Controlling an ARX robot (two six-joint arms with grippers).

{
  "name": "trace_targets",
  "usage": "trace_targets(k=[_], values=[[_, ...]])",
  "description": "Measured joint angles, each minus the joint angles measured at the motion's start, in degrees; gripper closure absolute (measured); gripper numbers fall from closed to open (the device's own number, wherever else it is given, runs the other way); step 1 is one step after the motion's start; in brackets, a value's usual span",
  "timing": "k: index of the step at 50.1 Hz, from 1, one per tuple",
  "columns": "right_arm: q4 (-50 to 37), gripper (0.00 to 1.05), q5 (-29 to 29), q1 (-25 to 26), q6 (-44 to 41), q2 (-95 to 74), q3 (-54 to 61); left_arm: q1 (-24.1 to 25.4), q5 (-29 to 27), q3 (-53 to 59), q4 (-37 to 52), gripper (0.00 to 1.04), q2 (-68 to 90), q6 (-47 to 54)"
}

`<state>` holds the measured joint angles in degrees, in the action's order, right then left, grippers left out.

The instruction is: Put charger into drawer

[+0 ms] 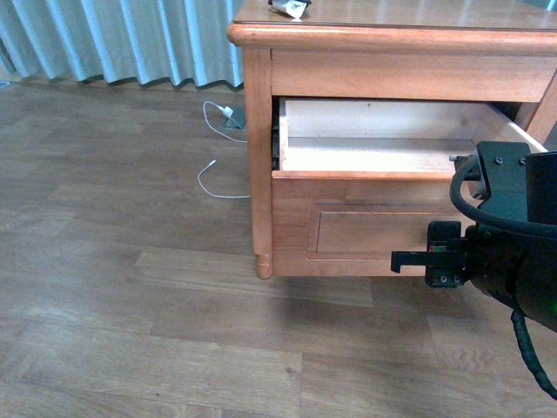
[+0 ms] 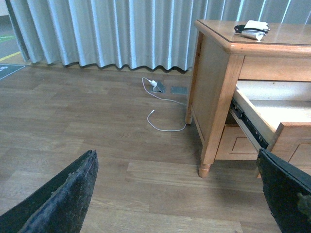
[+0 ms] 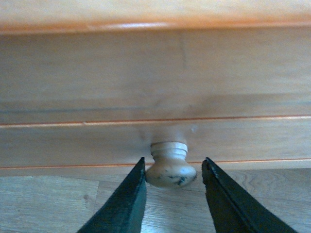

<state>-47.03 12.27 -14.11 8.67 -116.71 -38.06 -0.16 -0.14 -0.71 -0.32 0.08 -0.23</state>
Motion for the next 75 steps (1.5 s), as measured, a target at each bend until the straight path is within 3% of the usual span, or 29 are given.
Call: trace_targets(k=[8,17,40,54,65,75], values=[[2.84,0.34,0.00,1.05,0.63,5.03,1.99,0.00,0.00,0.00,0.00,0.06,0.00,0.00],[7.32,0.07,-2.03,2.38,1.18,14.64,5.22,0.00,0.00,0.00,0.00,0.06,0.00,0.00],[24.17,0.08,-11.65,6.16,-1.60,45.99,12.24,0.00,0.00,0.00,0.00,0.06,0.00,0.00],[35.98,0.08,-14.29,9.20,-2.10,65.42,15.13,0.00,0.00,0.00,0.00,0.06,0.00,0.00],[44.50,0.08,-20.24,14.36,1.84,81.74,17.62,0.00,0.00,0.00,0.00,0.06,0.00,0.00],[51.19,0.08,-27.19,22.40,3.96,93.79,20.48,0.00,0.00,0.00,0.00,0.06,0.00,0.00]])
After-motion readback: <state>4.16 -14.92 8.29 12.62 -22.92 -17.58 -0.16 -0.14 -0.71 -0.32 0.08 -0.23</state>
